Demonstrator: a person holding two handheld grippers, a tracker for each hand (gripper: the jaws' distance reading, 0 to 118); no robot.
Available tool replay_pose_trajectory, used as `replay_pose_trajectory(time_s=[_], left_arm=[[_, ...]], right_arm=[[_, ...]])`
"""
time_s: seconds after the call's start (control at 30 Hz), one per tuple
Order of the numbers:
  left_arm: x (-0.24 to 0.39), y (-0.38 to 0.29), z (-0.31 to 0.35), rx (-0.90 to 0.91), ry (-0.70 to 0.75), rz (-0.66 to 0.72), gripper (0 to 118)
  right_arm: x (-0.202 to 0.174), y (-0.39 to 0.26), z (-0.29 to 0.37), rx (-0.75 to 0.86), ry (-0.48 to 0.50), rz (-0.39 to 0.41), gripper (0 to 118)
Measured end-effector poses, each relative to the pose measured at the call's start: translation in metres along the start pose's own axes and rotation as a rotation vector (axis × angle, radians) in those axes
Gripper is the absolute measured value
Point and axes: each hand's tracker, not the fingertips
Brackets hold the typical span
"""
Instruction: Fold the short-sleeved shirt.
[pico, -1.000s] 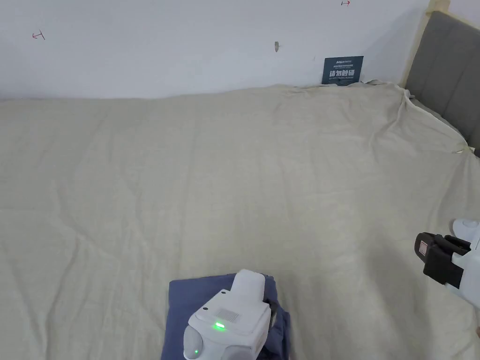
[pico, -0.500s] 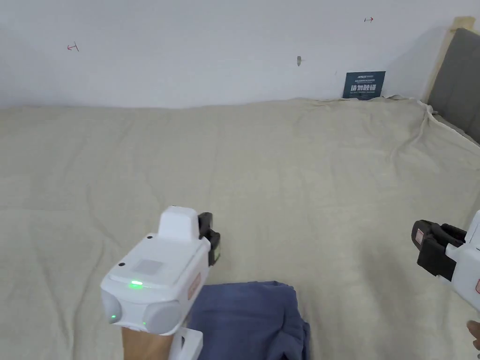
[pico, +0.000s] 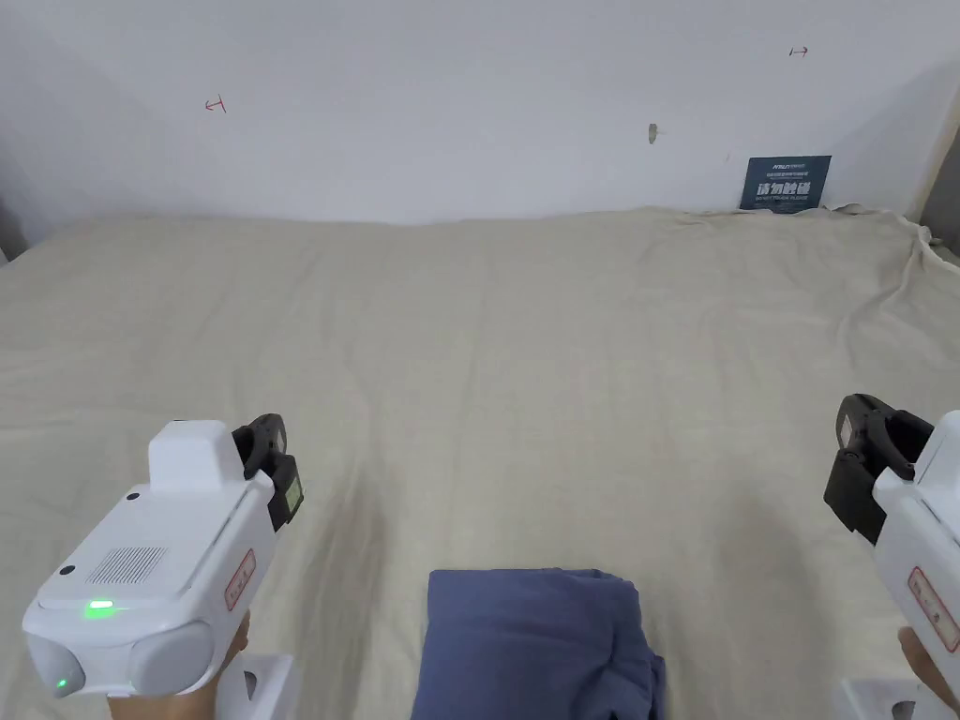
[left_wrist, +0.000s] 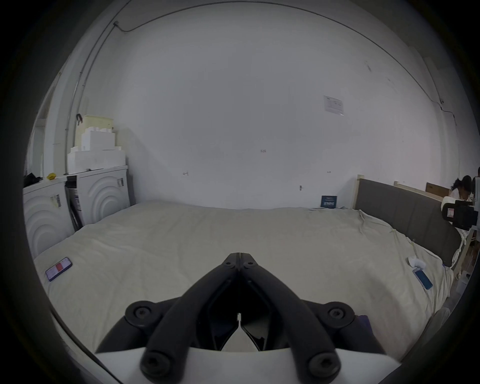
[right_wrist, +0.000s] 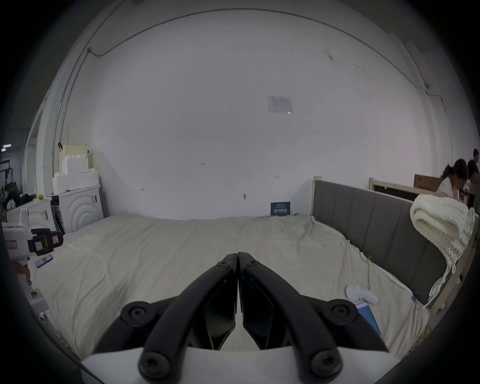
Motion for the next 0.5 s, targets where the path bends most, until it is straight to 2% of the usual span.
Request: replay_pose_trajectory(time_s=[0.27,0.5], left_arm=[[-0.014,-0.013,0.013,0.020,0.034,0.011,0],[-0.010,-0.015,0.011,0.023,0.026,0.021,0]], right_arm=[[-0.012,-0.014,-0.001,0.055,-0.003,0.033,1],[-0.020,-0.021,-0.006,0.045,0.006,0.027,1]])
